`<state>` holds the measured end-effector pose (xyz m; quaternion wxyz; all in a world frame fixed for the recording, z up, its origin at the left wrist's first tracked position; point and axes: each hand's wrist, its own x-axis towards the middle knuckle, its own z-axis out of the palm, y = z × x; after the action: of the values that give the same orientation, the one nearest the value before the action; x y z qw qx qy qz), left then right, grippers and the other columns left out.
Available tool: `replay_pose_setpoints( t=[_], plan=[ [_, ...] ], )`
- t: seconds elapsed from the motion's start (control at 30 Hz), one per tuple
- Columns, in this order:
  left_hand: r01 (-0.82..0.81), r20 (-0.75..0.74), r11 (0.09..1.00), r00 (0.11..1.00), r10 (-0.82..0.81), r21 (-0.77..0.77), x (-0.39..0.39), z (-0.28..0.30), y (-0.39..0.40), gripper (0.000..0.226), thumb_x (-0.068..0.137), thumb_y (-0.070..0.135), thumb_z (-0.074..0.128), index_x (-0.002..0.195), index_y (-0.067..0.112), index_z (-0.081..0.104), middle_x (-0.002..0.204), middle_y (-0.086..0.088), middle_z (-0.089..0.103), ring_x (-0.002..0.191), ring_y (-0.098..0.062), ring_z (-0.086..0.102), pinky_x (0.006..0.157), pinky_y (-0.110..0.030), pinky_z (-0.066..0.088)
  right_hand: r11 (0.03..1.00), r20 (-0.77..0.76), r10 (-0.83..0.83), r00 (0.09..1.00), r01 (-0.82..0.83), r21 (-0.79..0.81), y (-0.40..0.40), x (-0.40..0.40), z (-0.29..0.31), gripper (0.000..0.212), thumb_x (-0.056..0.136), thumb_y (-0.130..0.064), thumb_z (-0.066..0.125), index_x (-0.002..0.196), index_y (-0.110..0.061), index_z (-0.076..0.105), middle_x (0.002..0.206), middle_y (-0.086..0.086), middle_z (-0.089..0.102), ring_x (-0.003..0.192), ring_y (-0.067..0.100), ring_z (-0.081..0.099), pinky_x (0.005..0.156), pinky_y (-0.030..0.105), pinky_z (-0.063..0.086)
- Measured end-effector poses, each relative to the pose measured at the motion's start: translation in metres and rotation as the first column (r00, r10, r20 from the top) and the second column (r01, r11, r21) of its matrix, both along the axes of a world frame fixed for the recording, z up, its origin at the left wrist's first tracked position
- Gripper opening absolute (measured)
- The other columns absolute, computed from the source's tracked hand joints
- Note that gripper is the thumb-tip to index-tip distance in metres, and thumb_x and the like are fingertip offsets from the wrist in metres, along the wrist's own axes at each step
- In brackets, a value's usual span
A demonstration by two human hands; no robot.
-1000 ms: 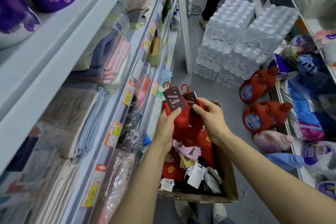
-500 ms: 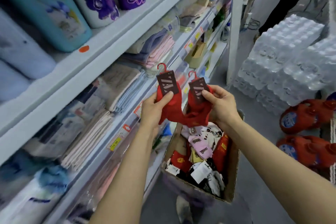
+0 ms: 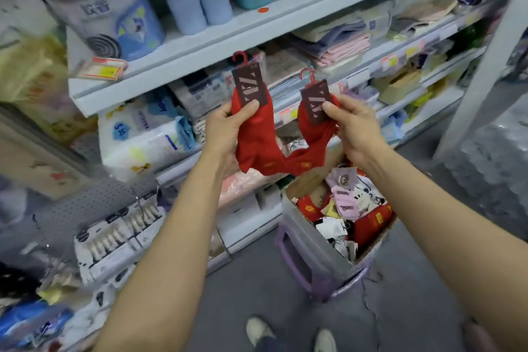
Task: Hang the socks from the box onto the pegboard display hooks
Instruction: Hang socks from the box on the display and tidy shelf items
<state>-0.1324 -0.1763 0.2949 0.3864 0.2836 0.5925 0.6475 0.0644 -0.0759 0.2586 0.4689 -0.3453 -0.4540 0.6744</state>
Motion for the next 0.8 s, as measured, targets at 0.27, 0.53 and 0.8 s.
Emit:
replay_pose_setpoints(
  t=[0.27,0.53,0.8],
  plan=[
    [-0.175,-0.123,0.984,0.976,0.178,0.036,-0.071,0.026,-0.103,0.012,0.082,0.020,0.077,0.094,0.020,0.075,0.088,0.002,0.076,0.077,-0.010,0.069,0.066,-0.022,0.052,0.951,-0.117,0.307,0.944,-0.299,0.081,-0.042,-0.089,0.054,0.018,0.093,-0.002,0.056,0.097,-0.017,0.066,0.080,-0.008,0.072,0.075,0.009,0.063,0.070,0.025,0.046],
    [-0.364,-0.149,0.926,0.914,0.376,0.102,-0.135,0.044,-0.233,0.018,0.082,0.013,0.076,0.099,0.019,0.074,0.087,0.007,0.076,0.078,-0.008,0.068,0.069,-0.022,0.053,0.883,-0.294,0.460,0.838,-0.466,0.054,-0.133,-0.195,0.081,0.017,0.091,0.006,0.055,0.100,-0.005,0.064,0.079,0.000,0.075,0.071,0.010,0.070,0.069,0.022,0.055],
    [-0.540,-0.191,0.829,0.807,0.558,0.145,-0.181,0.052,-0.344,0.020,0.085,0.010,0.074,0.104,0.016,0.073,0.094,0.001,0.076,0.086,-0.013,0.070,0.077,-0.029,0.057,0.839,-0.295,0.521,0.801,-0.545,0.003,-0.236,-0.282,0.078,0.024,0.088,0.006,0.061,0.111,0.003,0.065,0.086,0.006,0.075,0.077,0.017,0.071,0.076,0.028,0.057]
  ],
)
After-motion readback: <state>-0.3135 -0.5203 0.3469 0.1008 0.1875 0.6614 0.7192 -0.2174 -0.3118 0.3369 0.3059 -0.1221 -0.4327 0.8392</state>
